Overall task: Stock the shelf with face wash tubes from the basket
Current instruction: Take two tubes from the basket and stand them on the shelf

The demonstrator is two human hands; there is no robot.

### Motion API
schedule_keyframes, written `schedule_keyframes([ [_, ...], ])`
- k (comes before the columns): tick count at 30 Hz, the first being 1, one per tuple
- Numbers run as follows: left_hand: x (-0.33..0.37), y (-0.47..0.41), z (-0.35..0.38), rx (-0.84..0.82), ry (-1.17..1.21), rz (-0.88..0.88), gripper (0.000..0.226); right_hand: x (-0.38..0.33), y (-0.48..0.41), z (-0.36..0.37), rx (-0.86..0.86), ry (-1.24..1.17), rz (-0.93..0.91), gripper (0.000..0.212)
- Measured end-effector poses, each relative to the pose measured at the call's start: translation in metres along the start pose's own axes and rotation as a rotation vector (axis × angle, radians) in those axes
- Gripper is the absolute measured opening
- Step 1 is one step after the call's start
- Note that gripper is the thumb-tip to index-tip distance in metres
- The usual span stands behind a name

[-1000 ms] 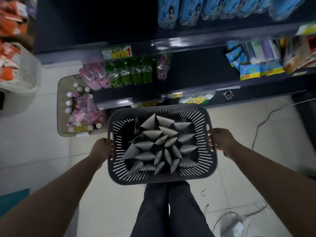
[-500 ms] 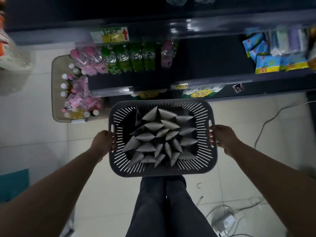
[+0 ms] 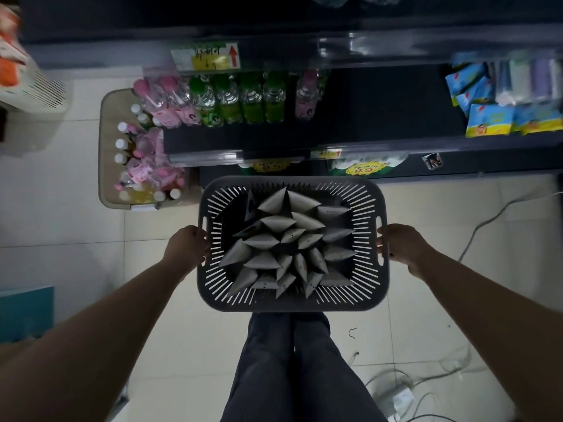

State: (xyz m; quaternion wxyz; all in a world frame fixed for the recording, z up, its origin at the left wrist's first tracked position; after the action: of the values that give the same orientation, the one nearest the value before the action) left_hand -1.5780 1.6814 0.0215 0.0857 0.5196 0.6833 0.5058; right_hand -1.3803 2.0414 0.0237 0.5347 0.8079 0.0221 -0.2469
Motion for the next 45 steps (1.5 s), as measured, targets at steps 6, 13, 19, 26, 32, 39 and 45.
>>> schedule_keyframes([
  [6, 0.006, 0.008, -0.021, 0.103, -0.251, 0.003, 0.023, -0.034, 0.006, -0.004, 0.165, 0.596, -0.248, 0.023],
  [13, 0.031, 0.028, -0.037, 0.264, -0.209, 0.053, 0.026, -0.111, 0.042, 0.047, 0.095, 0.684, -0.706, 0.035],
  [19, 0.03, 0.048, -0.013, 0.314, -0.097, 0.102, 0.027, -0.145, 0.075, 0.129, -0.166, 0.838, -0.903, 0.03],
  [26, 0.02, 0.045, 0.014, 0.311, -0.095, 0.072, 0.023, -0.154, 0.071, 0.212, -0.323, 1.124, -1.056, 0.03],
  [32, 0.01, 0.019, 0.033, 0.317, -0.108, 0.065, 0.019, -0.153, 0.043, 0.254, -0.349, 1.256, -1.129, 0.033],
  [39, -0.005, -0.005, 0.052, 0.273, -0.083, 0.024, 0.019, -0.144, 0.012, 0.285, -0.391, 1.379, -1.161, 0.03],
  [45, -0.01, -0.016, 0.058, 0.292, -0.057, 0.028, 0.019, -0.137, -0.001, 0.3, -0.374, 1.435, -1.189, 0.023],
])
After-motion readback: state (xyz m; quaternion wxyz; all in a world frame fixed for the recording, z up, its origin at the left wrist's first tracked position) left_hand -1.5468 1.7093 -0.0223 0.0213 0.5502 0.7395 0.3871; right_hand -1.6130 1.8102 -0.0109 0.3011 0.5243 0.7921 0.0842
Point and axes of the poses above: each hand's wrist, its own y-axis away from the middle knuckle, its own z-axis out of the palm, x = y × z, the point moved 6 cm from there along -y, towards the middle knuckle, and after that the axes turned 3 degrees about -x, right-handed, at the moved point
